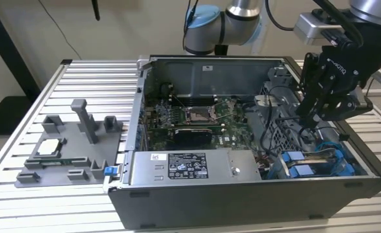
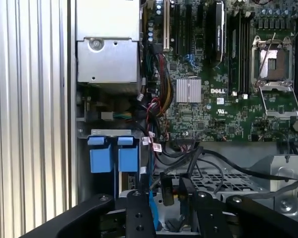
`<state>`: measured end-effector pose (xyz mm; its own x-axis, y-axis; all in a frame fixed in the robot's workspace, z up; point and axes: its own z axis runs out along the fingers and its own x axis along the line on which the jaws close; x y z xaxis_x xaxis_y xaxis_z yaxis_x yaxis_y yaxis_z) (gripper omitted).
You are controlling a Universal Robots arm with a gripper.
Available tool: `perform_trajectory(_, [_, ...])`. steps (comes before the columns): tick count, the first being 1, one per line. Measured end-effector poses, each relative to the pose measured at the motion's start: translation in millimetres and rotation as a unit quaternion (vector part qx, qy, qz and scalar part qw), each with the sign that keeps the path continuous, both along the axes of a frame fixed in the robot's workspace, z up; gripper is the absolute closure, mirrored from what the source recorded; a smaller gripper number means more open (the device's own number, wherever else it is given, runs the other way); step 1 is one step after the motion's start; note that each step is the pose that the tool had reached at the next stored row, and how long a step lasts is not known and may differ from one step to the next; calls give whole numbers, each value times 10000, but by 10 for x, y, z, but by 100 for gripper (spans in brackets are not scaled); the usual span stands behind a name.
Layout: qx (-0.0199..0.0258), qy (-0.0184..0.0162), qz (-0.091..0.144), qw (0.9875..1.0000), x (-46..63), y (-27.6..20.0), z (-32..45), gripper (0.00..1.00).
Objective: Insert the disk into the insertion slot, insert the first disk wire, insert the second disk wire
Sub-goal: 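Insert the first disk wire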
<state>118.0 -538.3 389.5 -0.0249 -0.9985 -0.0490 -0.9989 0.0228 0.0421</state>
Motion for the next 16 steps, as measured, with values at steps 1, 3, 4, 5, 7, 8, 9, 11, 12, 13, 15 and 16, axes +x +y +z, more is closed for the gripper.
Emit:
perform_trajectory(1, [18,-3,0,10000,0,1,-3,100])
perform_trajectory(3, [23,-5,-1,10000,-1,1,-4,100])
perform_trajectory(4, [24,-6,0,10000,-1,1,-4,100])
perform_trajectory(5, [23,-6,-1,10000,-1,1,-4,100])
perform_trajectory(7, [23,-6,-1,10000,-1,1,-4,100])
perform_trajectory(8, [24,-6,-1,10000,-1,1,-4,100])
perform_trajectory(9, [24,-6,-1,10000,-1,1,-4,100])
perform_trajectory(11, [23,-6,0,10000,-1,1,-4,100])
perform_trajectory(12, [23,-7,0,10000,-1,1,-4,100])
perform_trajectory(13, [24,-7,-1,10000,-1,1,-4,100])
perform_trajectory(15, [23,-7,-1,10000,-1,1,-4,100])
perform_trajectory(16, [23,-7,0,10000,-1,1,-4,100])
